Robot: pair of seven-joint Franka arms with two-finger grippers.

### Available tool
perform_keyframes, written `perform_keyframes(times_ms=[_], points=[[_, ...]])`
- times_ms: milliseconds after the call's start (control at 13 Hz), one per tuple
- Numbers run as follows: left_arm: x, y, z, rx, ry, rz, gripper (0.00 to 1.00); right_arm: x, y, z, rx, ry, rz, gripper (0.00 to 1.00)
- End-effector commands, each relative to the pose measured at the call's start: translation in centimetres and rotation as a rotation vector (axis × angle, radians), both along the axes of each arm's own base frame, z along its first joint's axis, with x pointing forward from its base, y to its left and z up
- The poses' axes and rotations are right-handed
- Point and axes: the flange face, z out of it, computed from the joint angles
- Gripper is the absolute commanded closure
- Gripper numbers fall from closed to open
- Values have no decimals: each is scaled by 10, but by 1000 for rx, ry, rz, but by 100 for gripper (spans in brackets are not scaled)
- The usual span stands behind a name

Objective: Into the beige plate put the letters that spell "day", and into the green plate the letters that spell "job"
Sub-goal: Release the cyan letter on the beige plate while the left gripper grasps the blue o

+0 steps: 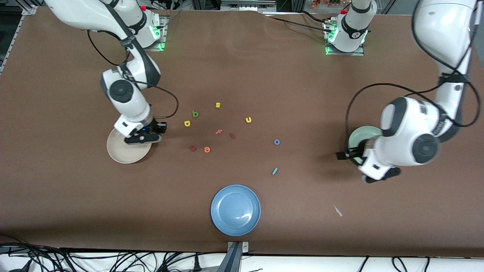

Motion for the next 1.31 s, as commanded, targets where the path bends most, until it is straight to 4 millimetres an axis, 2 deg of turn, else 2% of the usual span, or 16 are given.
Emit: perform_keyframes(times_ms=[0, 154, 231, 385, 462, 615, 769, 846, 1000, 1154, 1231], points=[[-13, -66, -3, -78, 23, 25, 4, 6, -40, 17, -27, 10, 101, 72], [-27, -111, -18, -109, -13, 68, 4, 11, -70, 17, -32, 21, 145, 71], [-39, -133, -31, -101, -26, 71, 4, 11, -77, 16, -33, 25, 150, 63], [-63, -163, -58, -95, -47, 71, 7, 11, -81, 14, -32, 28, 145, 34], [-69, -175, -72, -97, -65, 82, 8, 11, -81, 14, -32, 28, 143, 25], [-76, -197, -97, -101, -86, 105, 8, 9, -80, 12, -30, 31, 133, 24], [-80, -206, -112, -84, -105, 109, 18, 7, -77, 12, 7, 41, 90, 24], [-81, -205, -117, -51, -118, 84, 19, 6, -71, 11, 39, 50, 59, 24], [-85, -213, -125, -9, -132, 80, 26, -1, -43, 11, 65, 63, -7, 24], [-89, -217, -130, 7, -133, 71, 26, -13, -3, 10, 81, 69, -71, 24], [-90, -217, -134, 8, -127, 71, 30, -20, 18, 9, 81, 68, -96, 24]])
